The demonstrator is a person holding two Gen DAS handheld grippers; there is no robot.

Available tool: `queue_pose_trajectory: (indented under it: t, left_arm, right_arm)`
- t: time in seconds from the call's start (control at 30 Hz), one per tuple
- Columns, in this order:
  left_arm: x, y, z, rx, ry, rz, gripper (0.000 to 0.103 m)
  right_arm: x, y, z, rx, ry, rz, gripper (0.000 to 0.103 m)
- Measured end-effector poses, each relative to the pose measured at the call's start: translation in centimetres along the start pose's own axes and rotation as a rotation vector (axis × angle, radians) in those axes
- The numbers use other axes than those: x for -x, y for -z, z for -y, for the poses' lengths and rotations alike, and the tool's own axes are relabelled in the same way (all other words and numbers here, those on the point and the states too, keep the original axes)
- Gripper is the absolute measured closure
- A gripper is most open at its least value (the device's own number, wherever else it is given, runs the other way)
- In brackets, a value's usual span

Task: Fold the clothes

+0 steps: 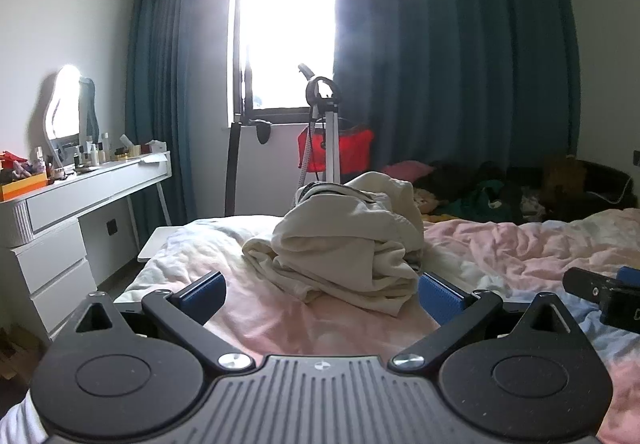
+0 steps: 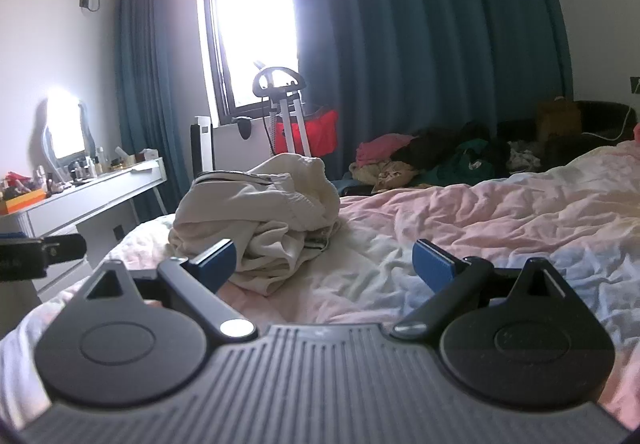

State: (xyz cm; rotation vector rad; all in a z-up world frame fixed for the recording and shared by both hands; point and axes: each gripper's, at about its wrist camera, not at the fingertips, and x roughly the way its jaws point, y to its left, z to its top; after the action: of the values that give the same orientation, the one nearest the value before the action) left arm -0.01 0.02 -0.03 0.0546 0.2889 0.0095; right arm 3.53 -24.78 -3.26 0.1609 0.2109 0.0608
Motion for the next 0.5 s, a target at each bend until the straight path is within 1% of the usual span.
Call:
queue_pose_trajectory:
  t: [0.5]
  left_arm:
    - [0.22, 0.76, 0.16, 0.015, -0.005, -0.011, 0.000]
  right_arm:
    - [0.95, -0.05, -0.21, -0.002, -0.004, 0.005, 0.007]
